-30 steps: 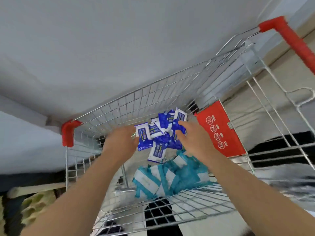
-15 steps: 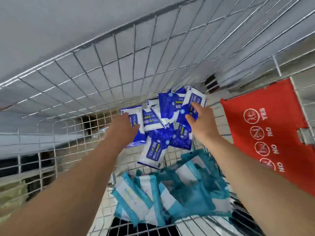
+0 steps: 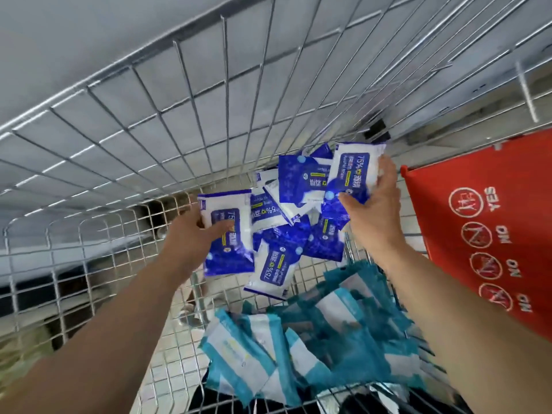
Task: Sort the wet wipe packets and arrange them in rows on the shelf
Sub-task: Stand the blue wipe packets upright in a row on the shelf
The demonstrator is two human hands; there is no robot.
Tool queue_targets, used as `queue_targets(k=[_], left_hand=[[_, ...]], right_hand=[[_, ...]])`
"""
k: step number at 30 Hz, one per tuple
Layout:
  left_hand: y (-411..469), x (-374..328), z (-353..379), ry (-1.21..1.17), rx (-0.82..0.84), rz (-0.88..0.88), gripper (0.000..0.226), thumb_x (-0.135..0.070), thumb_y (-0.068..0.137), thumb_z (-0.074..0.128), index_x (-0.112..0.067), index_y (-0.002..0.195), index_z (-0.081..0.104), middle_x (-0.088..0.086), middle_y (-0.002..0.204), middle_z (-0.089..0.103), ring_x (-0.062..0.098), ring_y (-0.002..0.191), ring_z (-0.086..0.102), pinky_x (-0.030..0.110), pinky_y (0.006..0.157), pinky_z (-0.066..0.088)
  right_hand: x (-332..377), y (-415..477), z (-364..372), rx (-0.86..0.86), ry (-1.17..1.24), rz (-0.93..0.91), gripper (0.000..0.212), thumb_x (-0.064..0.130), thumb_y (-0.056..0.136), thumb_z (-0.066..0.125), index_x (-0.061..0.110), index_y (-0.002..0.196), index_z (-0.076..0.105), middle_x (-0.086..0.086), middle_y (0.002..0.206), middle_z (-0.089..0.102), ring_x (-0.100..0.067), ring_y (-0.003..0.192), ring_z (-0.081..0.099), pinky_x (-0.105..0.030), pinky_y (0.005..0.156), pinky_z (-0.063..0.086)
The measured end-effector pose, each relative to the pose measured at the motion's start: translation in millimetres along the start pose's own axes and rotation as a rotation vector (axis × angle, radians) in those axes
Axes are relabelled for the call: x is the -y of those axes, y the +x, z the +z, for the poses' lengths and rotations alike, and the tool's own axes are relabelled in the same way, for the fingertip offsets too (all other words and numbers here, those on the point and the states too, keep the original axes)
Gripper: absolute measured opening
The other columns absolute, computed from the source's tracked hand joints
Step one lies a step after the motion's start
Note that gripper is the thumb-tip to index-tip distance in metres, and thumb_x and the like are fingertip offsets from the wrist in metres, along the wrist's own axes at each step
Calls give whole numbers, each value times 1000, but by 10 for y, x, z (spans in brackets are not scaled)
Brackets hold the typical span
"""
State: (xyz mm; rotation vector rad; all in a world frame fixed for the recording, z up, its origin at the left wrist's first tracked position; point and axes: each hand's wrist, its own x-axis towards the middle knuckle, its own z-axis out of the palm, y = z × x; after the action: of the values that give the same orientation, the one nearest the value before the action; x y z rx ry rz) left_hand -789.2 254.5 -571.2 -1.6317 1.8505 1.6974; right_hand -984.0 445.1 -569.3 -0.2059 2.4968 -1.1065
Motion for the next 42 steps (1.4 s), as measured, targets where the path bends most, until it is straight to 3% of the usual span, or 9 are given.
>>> queue_targets(k=[6, 10, 15, 20, 24, 29, 33, 37, 42], left_hand=[[-300, 161, 278, 88, 189, -95, 13, -22, 88, 66, -18, 100, 64, -1, 87, 68, 7, 68, 62, 17, 52, 43], [-243, 248, 553, 220, 221, -47, 28, -19, 84, 71, -14, 110, 65, 3, 97, 71, 15, 76, 63, 22, 61, 45], [-194, 207, 632, 392, 109, 41, 32, -22, 76, 78, -15, 105, 66, -5, 90, 64, 14, 80, 58, 22, 71, 39], [-211, 169, 474, 432, 123, 74, 30, -20, 73, 79, -18, 100, 67, -2, 89, 69, 16, 77, 62, 24, 64, 44], [-160, 122, 220, 370, 156, 22, 39, -18, 74, 79, -22, 103, 54, -2, 91, 67, 16, 77, 65, 30, 67, 52], [-174, 55, -83, 351, 259, 57, 23, -16, 83, 72, -32, 89, 56, -8, 81, 65, 5, 72, 61, 25, 67, 48], [-247, 29, -306, 274, 224, 64, 14, -22, 85, 70, -29, 94, 62, -5, 78, 69, 12, 68, 63, 26, 62, 47], [-465, -91, -527, 206, 196, 89, 19, -21, 87, 67, -21, 106, 61, -5, 91, 70, 11, 81, 66, 22, 64, 45], [-1008, -317, -878, 102, 86, 141, 19, -21, 91, 63, -22, 110, 61, -11, 87, 68, 5, 74, 62, 19, 56, 41]], right_hand=[[9, 47, 79, 225, -246, 2, 54, 53, 62, 54, 26, 109, 51, -4, 99, 67, -31, 96, 62, -51, 84, 51], [72, 153, 115, 203, -327, 4, 30, 39, 72, 61, 25, 97, 53, -7, 98, 64, -35, 98, 57, -47, 88, 47], [48, 194, 70, 233, -350, -42, 46, 23, 80, 67, 9, 121, 52, -11, 128, 44, -26, 119, 41, -41, 101, 37], [172, 229, 57, 321, -288, -140, 53, 24, 72, 69, 10, 121, 54, -10, 128, 51, -26, 122, 47, -48, 100, 42], [248, 285, 92, 273, -407, -179, 42, 23, 71, 75, 9, 104, 55, -5, 102, 57, -27, 102, 55, -44, 86, 47], [214, 212, 81, 208, -509, -109, 55, 34, 70, 79, 17, 117, 56, -3, 109, 65, -26, 104, 57, -39, 93, 43], [284, 4, 56, 299, -385, -93, 29, 33, 80, 69, 15, 102, 68, -4, 95, 71, -20, 80, 65, -35, 72, 54], [534, -311, -18, 272, -280, -136, 14, 28, 84, 65, 17, 93, 66, -6, 85, 65, -7, 52, 48, -19, 44, 33], [1181, -802, -272, 285, -168, -214, 19, 16, 88, 63, 23, 73, 52, -4, 66, 52, -6, 39, 41, -12, 37, 28]])
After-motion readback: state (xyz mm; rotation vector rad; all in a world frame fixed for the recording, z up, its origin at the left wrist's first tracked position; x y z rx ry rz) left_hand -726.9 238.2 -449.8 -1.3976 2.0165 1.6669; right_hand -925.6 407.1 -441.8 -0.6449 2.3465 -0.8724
